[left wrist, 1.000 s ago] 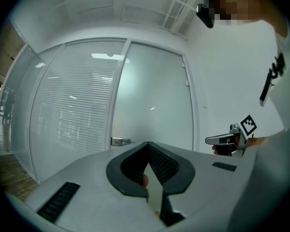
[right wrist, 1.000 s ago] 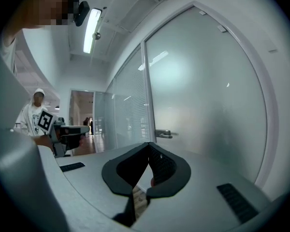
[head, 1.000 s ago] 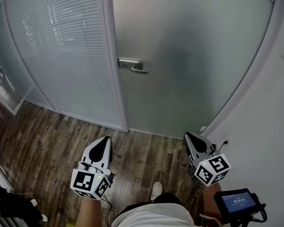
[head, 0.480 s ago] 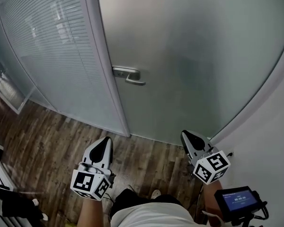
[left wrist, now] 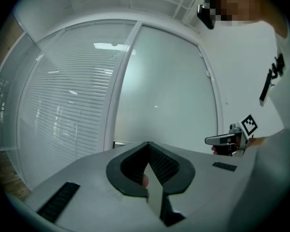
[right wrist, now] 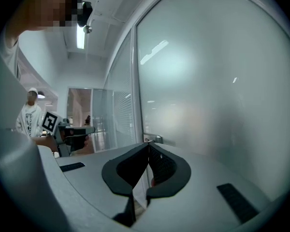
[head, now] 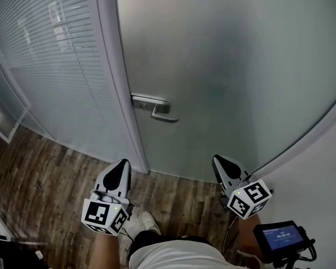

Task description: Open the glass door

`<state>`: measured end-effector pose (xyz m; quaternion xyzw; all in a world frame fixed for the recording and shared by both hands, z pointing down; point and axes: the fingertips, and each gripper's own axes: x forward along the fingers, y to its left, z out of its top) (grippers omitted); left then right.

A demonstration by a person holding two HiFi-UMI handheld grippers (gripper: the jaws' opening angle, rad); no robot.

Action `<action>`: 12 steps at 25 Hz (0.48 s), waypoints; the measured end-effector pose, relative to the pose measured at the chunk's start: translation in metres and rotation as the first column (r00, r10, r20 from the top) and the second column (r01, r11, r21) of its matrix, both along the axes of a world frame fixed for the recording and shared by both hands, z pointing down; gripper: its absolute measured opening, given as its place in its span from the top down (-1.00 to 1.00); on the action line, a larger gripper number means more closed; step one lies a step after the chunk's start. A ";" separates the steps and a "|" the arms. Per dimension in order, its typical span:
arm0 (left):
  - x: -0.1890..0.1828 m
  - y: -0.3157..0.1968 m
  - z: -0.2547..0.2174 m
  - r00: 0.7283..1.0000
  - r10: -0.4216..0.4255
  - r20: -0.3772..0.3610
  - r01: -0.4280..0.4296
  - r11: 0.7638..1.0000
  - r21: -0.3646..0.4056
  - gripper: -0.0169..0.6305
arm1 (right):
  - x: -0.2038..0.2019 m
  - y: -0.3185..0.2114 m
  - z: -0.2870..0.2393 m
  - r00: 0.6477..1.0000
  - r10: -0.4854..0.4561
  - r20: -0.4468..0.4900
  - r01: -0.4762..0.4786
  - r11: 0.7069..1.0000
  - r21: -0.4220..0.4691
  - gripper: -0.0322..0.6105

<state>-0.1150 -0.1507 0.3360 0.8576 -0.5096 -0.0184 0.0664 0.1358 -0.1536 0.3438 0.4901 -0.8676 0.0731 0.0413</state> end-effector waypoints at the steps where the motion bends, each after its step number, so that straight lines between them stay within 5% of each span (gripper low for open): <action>1: -0.008 -0.014 0.001 1.000 0.006 -0.004 -0.006 1.000 0.000 0.95 | -0.008 -0.012 -0.001 1.000 0.006 -0.005 -0.006 1.000 0.001 0.89; 6: -0.043 -0.071 0.042 0.999 0.033 0.020 -0.033 0.999 -0.002 0.95 | -0.043 -0.060 0.035 0.999 0.038 -0.012 -0.038 0.999 -0.002 0.89; 12: -0.064 -0.100 0.038 0.998 0.067 0.002 -0.067 0.998 -0.012 0.95 | -0.069 -0.082 0.027 0.998 0.057 -0.037 -0.058 0.998 -0.014 0.89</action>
